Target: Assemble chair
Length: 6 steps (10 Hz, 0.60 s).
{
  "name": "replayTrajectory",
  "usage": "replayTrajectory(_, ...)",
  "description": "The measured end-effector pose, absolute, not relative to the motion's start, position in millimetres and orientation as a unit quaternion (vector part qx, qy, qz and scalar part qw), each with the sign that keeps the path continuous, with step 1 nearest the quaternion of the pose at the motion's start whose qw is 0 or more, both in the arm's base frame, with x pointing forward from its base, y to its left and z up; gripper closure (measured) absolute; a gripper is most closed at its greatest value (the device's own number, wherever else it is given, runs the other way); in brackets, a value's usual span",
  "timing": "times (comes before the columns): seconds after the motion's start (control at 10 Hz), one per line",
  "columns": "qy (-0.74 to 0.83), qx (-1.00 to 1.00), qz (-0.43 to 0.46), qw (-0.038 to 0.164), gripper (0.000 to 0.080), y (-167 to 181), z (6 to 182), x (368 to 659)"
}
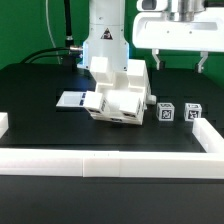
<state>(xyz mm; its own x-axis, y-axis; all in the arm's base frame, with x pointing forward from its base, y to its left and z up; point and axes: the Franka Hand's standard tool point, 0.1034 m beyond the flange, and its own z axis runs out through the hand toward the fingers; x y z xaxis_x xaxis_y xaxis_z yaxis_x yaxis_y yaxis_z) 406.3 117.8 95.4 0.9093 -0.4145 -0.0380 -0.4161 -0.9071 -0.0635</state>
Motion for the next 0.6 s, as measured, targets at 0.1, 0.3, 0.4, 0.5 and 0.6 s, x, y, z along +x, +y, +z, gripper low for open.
replayTrajectory(0.1, 0.200, -0.979, 0.006, 0.039, 0.0150, 101, 100.0, 411)
replayTrajectory(0.3, 0.151, -0.988, 0.000, 0.035, 0.0150, 62, 98.3, 420)
replayTrajectory(0.4, 0.138, -0.990, -0.002, 0.033, 0.0150, 54, 96.8, 423)
replayTrajectory(0.5, 0.142, -0.989, -0.001, 0.033, 0.0150, 57, 96.6, 422)
replayTrajectory(0.6, 0.142, -0.989, -0.001, 0.032, 0.0150, 57, 96.3, 422)
